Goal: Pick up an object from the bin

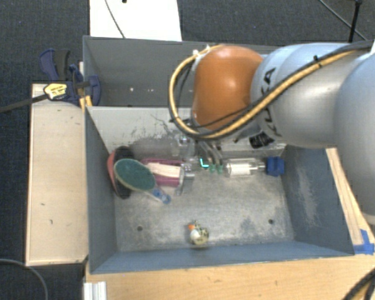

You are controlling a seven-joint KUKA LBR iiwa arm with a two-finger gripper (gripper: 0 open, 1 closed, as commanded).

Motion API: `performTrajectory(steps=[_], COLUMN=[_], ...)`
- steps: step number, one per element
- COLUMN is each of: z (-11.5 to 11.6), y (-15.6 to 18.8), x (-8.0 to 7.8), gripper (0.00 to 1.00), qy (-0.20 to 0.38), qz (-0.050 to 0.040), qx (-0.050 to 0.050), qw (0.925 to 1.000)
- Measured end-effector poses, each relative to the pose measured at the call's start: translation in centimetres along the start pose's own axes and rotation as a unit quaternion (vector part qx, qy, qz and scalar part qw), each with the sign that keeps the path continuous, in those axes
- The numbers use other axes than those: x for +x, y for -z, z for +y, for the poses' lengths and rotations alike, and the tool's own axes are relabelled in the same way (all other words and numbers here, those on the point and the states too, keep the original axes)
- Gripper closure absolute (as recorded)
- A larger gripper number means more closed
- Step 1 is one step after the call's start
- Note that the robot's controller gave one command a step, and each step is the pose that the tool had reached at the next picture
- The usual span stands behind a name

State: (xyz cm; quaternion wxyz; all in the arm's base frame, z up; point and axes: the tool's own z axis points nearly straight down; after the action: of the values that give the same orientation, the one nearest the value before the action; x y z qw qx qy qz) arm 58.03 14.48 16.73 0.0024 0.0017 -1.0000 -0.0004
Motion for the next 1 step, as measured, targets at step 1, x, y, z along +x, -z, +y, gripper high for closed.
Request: performTrajectory(steps=[1], z=[3.99], y=[-9.42], x=[-0.57], gripper=[0.0], qy=[-0.108], qz=[-0.0092], qx=[-0.001], qw=[0.9941])
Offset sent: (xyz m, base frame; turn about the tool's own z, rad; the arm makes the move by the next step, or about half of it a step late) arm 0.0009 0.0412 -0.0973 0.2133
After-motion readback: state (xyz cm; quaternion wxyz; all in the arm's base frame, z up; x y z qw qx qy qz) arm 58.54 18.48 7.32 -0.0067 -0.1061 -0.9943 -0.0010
